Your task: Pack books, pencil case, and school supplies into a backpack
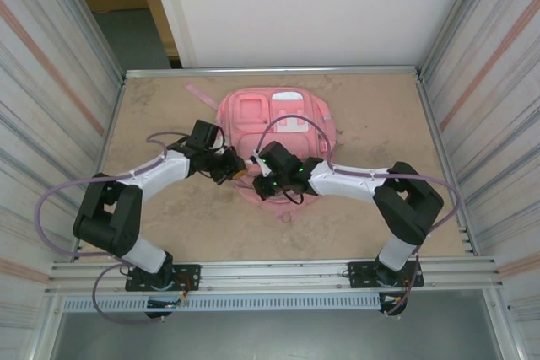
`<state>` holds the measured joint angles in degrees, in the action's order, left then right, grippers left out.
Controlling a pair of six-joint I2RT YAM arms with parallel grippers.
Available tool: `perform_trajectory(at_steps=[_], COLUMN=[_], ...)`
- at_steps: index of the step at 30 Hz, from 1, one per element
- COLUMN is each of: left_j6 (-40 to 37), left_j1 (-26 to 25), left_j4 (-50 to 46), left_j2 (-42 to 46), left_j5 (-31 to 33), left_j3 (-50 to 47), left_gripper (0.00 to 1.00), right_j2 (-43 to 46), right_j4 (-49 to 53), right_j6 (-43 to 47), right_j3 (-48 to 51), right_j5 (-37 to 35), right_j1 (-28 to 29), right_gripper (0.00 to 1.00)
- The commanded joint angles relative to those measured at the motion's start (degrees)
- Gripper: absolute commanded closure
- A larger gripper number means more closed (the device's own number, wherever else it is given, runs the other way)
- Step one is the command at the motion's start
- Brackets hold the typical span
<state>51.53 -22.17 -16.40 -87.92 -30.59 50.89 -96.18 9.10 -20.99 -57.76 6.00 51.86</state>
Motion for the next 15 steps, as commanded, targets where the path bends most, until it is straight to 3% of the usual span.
perform_trajectory(at_steps=[1,4,9,12,15], left_j6=[-9.31,-16.34,-19.48,-21.53,-22.42], left_j1=[3.6,4.69,9.39,13.62,16.66], left_j4=[-5.6,-13.72,-17.45,-19.03,-18.46], left_j2=[1.19,-1.61,-5.75,-10.28,-16.92], left_j5=[-1.87,-3.36,-1.56,0.53,-4.45], left_j3=[4.44,10.02,13.88,18.84,25.22], left_gripper=[1.0,1.0,1.0,1.0,0.95], right_j2=[4.92,7.01,10.2,11.05,9.97], right_j4=[7.45,8.56,9.16,6.61,4.33], right_j6=[0.51,-0.57,-3.09,-2.52,-0.83], right_j3=[4.72,7.51,10.84,12.5,10.93], right_j5=[-5.55,-6.83,-12.07,-8.23,-3.38], right_j1=[-3.69,-7.57,-11.64,-13.05,-10.2], right_gripper=[1.0,1.0,1.0,1.0,1.0])
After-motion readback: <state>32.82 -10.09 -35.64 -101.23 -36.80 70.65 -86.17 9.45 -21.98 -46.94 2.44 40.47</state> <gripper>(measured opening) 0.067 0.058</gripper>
